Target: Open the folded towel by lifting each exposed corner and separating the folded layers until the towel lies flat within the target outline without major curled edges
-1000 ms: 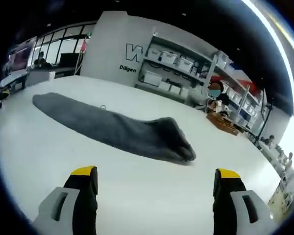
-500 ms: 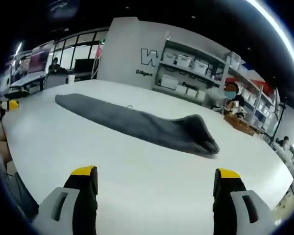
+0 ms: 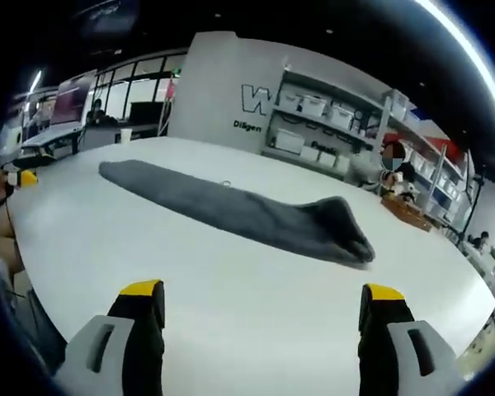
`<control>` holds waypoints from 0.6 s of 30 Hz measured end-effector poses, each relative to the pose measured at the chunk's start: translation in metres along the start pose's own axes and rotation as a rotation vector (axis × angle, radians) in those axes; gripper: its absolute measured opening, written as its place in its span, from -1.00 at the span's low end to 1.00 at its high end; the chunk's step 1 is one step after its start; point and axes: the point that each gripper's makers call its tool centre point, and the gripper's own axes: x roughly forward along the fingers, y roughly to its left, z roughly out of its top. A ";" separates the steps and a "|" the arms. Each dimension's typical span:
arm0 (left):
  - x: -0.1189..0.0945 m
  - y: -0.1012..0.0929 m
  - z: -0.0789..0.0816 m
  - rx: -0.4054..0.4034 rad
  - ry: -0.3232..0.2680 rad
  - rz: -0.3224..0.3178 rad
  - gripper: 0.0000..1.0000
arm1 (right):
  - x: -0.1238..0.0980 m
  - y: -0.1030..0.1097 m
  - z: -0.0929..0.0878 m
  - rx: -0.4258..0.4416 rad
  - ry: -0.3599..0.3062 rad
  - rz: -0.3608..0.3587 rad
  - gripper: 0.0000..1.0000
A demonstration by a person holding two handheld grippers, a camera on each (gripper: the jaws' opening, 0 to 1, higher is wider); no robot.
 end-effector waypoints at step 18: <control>0.002 0.002 0.001 -0.005 0.001 -0.003 0.83 | 0.010 0.002 0.006 -0.022 0.006 0.028 0.88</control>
